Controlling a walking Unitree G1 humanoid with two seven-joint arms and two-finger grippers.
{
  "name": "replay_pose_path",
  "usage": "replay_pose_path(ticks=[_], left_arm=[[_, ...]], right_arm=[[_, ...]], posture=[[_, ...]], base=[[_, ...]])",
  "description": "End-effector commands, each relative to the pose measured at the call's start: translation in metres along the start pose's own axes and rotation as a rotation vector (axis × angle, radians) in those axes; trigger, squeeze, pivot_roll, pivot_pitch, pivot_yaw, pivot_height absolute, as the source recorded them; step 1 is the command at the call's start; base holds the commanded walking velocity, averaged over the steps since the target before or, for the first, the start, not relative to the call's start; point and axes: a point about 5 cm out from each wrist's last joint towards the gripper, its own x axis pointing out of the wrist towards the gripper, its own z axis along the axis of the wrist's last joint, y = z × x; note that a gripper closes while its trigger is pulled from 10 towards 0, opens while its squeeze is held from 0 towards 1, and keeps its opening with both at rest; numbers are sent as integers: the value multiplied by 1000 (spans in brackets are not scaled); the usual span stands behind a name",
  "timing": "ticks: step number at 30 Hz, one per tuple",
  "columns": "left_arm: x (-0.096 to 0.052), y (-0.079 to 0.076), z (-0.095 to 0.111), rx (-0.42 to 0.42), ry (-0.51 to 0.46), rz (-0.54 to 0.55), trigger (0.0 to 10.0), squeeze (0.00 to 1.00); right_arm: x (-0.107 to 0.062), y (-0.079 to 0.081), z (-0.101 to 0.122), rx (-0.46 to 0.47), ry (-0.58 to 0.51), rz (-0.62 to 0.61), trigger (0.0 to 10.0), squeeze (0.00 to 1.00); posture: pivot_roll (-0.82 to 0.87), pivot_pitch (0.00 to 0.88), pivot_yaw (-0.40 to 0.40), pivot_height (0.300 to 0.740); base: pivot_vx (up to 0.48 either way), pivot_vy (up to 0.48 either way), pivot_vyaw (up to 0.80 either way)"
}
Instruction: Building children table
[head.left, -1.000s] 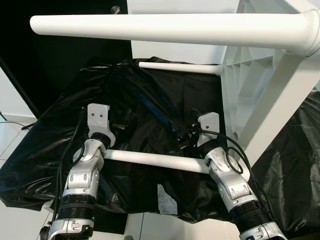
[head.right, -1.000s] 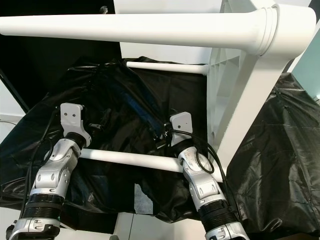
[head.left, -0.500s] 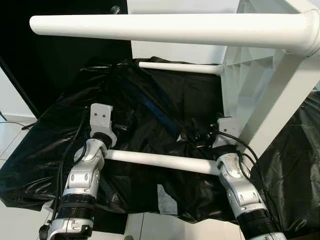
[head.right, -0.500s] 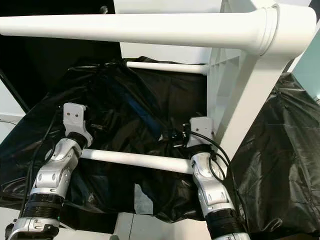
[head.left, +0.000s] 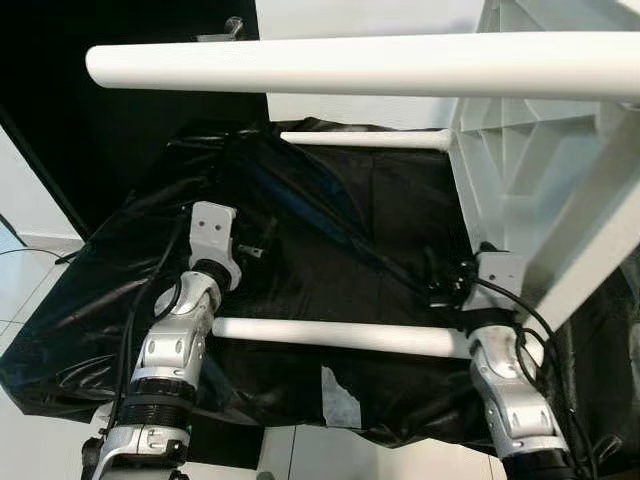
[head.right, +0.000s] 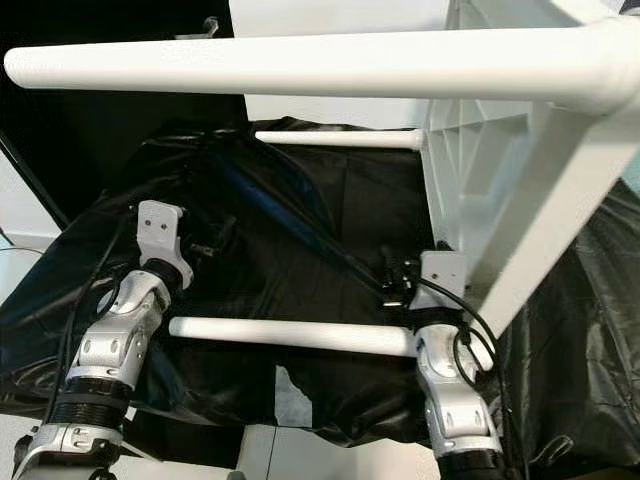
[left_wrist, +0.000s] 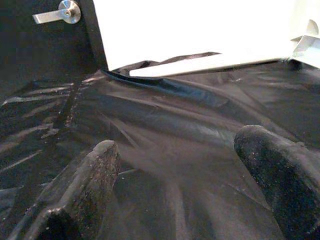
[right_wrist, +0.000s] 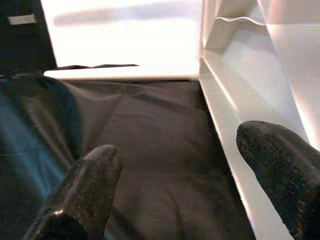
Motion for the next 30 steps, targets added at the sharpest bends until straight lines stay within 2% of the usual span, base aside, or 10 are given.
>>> replay_pose_path(ticks=[1,6,8,9,13,17,24,26,28,30], left_arm=[[3,-6,3,11,-8,-86,10000,0],[4,-9,2,11,-7,-95,10000,0],[4,-12,2,13,-7,-107,10000,0],[4,-12,2,13,-7,-107,10000,0],[3,-13,1,14,-4,-116,10000,0],[3,-15,0,13,-3,-119,10000,0],[3,-17,0,17,2,-128,10000,0],[2,-17,0,20,6,-128,10000,0],[2,-14,-1,25,12,-125,10000,0],[2,-14,-1,26,13,-125,10000,0]], right_arm=[[-4,-10,-4,-20,28,-36,10000,0],[-9,-19,-5,-45,36,-46,10000,0],[-14,-32,-5,-83,45,-58,10000,0],[-14,-32,-5,-83,45,-58,10000,0],[-16,-49,-4,-131,48,-81,10000,0],[-16,-70,1,-177,33,-172,10000,0],[-12,-72,4,-172,25,-175,10000,0],[-9,-70,3,-165,25,-155,10000,0],[-2,-57,8,-134,-3,-86,10000,0],[-1,-55,9,-130,-7,-75,10000,0]], posture=[[1,0,18,740],[-4,0,20,740],[-7,0,21,740],[-7,0,21,740],[-8,0,20,740],[-8,0,24,740],[-5,0,29,740],[-5,0,32,740],[-2,0,32,740],[-2,0,32,740]], base=[[0,0,0],[0,0,0],[0,0,0],[0,0,0],[0,0,0],[0,0,0],[0,0,0],[0,0,0],[0,0,0],[0,0,0]])
